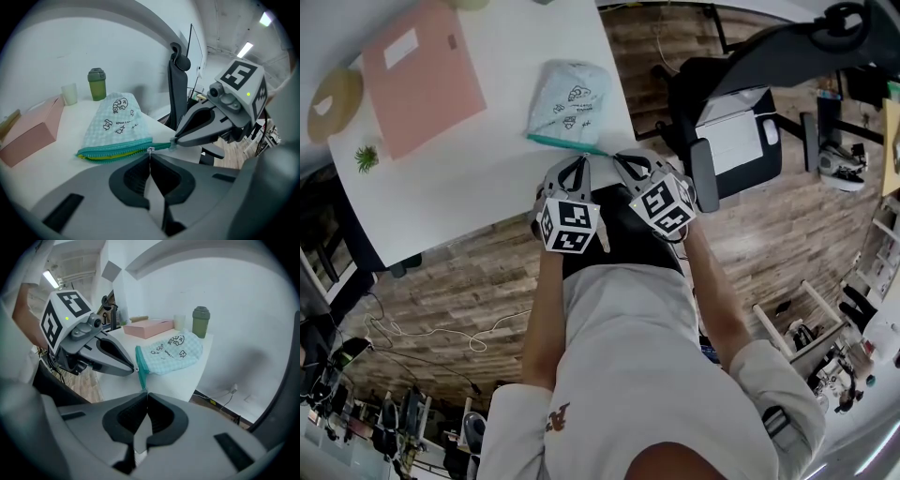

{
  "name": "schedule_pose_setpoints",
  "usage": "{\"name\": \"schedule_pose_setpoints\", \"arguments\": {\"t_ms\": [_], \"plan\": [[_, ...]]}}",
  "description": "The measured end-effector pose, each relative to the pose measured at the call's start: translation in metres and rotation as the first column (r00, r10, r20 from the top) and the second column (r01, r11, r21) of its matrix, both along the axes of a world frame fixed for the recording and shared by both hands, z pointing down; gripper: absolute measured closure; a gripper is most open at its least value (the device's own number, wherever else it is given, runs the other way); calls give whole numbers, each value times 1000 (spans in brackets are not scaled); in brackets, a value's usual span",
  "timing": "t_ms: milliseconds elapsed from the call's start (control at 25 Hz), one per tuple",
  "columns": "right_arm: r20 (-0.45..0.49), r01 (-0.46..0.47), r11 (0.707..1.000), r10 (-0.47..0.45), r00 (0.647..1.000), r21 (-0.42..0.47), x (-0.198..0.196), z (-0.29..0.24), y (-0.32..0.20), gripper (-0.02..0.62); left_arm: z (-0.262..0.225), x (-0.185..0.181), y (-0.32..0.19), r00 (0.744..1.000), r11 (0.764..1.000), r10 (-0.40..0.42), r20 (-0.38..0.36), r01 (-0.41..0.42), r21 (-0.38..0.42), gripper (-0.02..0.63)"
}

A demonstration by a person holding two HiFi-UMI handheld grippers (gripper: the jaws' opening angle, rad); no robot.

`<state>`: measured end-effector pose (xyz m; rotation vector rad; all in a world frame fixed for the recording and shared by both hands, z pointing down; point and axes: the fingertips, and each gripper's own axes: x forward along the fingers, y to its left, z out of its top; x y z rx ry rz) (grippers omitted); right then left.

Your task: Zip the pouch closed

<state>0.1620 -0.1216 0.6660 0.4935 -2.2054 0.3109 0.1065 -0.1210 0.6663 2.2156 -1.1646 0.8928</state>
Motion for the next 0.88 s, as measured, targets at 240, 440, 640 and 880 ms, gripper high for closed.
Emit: {"name": "schedule_pose_setpoints", "arguments": {"t_ms": [240, 440, 640, 880], "plan": [[-13, -12, 1000, 12, 1000, 5, 1, -1, -4, 592, -2, -6, -4, 999, 999, -36, -10, 36, -2, 607], [-11, -22, 1000, 22, 1000, 8, -1, -2, -5, 592, -3, -8, -4, 999, 999, -49, -8, 49, -2, 607], [-39, -39, 999, 39, 998, 4, 5, 0, -4, 592, -2, -18, -7, 995, 995, -103, -14, 103, -12, 607], [-49, -49, 999, 50, 998, 11, 7, -1, -6, 592, -3, -24, -10, 995, 995, -98, -6, 98, -4, 607]]}}
